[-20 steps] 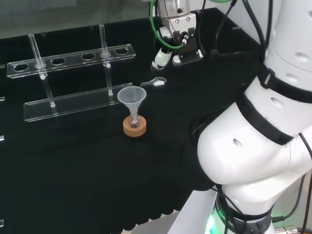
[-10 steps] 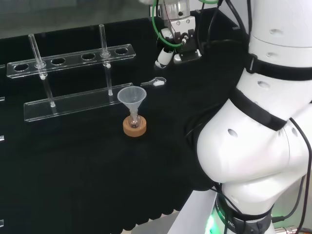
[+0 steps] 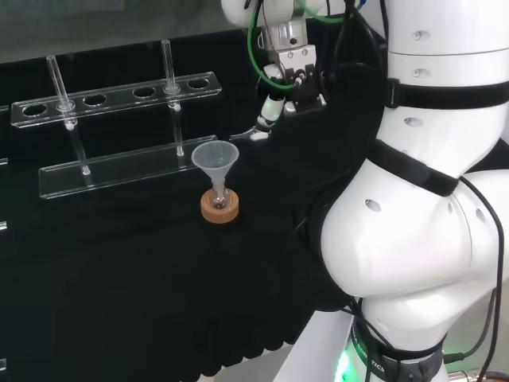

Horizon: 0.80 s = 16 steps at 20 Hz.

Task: Pick up the weighing funnel.

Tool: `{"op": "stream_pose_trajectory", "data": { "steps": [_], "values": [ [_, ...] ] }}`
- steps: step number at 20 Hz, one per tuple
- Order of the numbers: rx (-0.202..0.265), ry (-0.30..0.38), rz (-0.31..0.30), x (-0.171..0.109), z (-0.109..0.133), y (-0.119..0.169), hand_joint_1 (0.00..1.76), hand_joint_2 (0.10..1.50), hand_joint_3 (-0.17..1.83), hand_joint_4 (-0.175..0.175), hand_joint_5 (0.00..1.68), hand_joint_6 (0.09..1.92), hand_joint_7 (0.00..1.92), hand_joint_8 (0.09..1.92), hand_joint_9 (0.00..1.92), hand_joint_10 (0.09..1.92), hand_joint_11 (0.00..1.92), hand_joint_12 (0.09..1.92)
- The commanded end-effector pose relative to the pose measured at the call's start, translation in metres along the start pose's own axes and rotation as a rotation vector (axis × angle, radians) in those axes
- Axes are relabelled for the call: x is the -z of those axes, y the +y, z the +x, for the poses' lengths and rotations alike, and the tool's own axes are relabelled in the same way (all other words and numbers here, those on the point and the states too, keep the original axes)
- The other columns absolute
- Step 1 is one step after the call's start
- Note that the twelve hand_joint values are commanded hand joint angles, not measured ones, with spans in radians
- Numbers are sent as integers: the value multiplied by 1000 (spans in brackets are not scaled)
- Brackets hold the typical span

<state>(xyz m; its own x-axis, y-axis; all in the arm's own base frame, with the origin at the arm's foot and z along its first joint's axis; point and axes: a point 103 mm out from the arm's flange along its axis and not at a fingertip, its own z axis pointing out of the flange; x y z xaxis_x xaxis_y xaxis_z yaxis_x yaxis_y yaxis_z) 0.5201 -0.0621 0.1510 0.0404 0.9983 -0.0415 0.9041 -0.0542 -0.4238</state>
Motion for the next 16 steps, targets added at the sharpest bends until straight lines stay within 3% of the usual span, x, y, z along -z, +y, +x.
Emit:
{"op": "stream_pose_trajectory", "data": {
  "steps": [1, 7, 12, 16],
  "values": [
    [16, 1, 27, -21, 4, 25, 984, 525, 620, -37, 496, 87, 400, 693, 664, 538, 527, 1270],
    [17, -72, 45, -33, 10, 42, 984, 524, 629, -32, 531, 87, 410, 698, 670, 542, 528, 1270],
    [0, -72, 53, -41, 12, 54, 986, 522, 634, -30, 563, 87, 425, 702, 682, 546, 532, 1270],
    [-17, -76, 25, -41, 14, 60, 986, 521, 639, -28, 588, 87, 438, 704, 692, 548, 539, 1268]
  ]
}}
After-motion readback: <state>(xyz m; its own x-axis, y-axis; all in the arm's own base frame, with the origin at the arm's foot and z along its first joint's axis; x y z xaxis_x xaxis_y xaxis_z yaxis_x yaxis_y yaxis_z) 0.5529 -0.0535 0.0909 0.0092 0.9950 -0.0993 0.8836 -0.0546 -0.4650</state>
